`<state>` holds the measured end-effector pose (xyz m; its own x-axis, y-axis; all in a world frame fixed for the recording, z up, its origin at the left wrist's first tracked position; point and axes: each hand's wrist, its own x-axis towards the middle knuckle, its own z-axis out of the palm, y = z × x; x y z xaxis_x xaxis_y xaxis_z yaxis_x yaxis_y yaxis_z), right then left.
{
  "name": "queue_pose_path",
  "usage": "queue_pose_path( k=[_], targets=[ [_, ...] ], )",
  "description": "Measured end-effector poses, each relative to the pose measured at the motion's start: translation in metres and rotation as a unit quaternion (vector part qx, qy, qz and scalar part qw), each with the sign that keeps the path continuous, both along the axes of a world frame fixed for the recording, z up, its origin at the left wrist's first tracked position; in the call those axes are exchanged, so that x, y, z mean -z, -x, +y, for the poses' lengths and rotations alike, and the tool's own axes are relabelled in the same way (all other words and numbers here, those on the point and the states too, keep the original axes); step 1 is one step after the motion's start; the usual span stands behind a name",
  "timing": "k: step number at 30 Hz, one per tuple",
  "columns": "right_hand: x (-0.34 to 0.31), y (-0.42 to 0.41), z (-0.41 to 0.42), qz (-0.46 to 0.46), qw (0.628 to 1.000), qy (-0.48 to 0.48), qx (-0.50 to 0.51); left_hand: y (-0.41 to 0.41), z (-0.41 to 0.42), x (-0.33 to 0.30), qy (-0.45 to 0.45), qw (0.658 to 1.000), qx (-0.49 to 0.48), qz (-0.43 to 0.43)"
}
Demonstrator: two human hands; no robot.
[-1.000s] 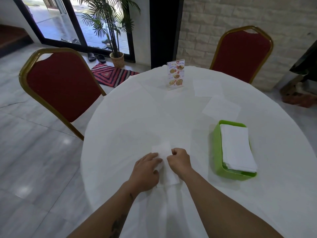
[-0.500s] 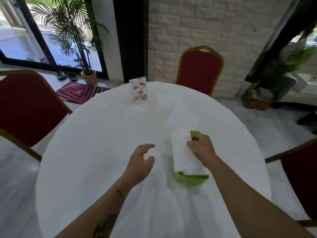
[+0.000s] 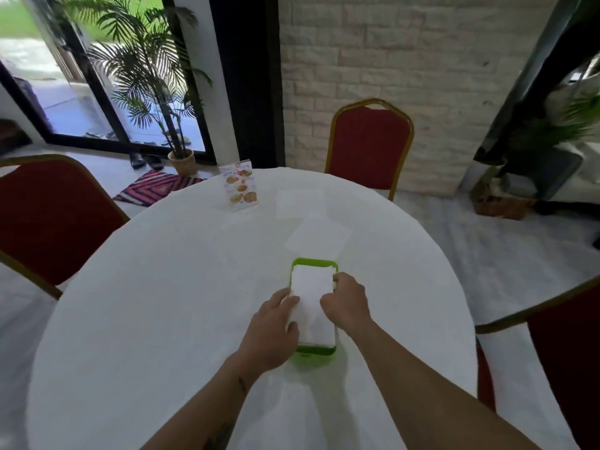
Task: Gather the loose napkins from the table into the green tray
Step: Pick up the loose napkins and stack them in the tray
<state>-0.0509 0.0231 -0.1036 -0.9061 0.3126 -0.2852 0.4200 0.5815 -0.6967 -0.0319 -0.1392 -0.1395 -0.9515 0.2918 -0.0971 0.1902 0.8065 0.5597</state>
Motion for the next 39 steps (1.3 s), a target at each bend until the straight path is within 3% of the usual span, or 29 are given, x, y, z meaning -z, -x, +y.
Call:
queue_pose_path(
  k=[4, 8, 10, 13, 16, 21, 26, 36, 39],
  targets=[
    [0.001, -0.003, 0.009, 0.029, 0.985, -0.155, -0.065, -0.002, 0.005, -0.005, 0.053, 0.998, 0.017, 0.024],
    [0.016, -0.011, 0.012, 0.125, 0.917, -0.299, -0.231, 0.001, 0.011, -0.008, 0.075, 0.994, 0.043, 0.066],
    [0.026, -0.018, 0.014, 0.104, 0.896, -0.312, -0.299, 0.003, 0.013, -0.008, 0.102, 0.991, 0.071, 0.054],
    [0.031, -0.028, 0.012, 0.058, 0.892, -0.308, -0.327, 0.005, 0.011, -0.006, 0.148, 0.982, 0.106, 0.038],
    [0.016, -0.02, 0.008, 0.014, 0.893, -0.303, -0.333, 0.012, 0.009, -0.006, 0.126, 0.987, 0.098, 0.032],
    [-0.008, 0.001, 0.018, 0.039, 0.95, -0.198, -0.238, 0.033, 0.006, -0.016, -0.052, 0.998, -0.007, 0.025],
    [-0.028, 0.043, 0.044, 0.045, 0.983, -0.107, -0.144, 0.067, 0.009, -0.037, -0.184, 0.976, -0.12, 0.016],
    [0.015, 0.163, 0.106, -0.026, 0.993, -0.053, -0.107, 0.17, 0.039, -0.013, -0.128, 0.976, -0.173, -0.037],
    [0.039, 0.192, 0.116, -0.046, 0.991, -0.062, -0.106, 0.191, 0.05, 0.002, -0.151, 0.972, -0.173, -0.047]
  ],
)
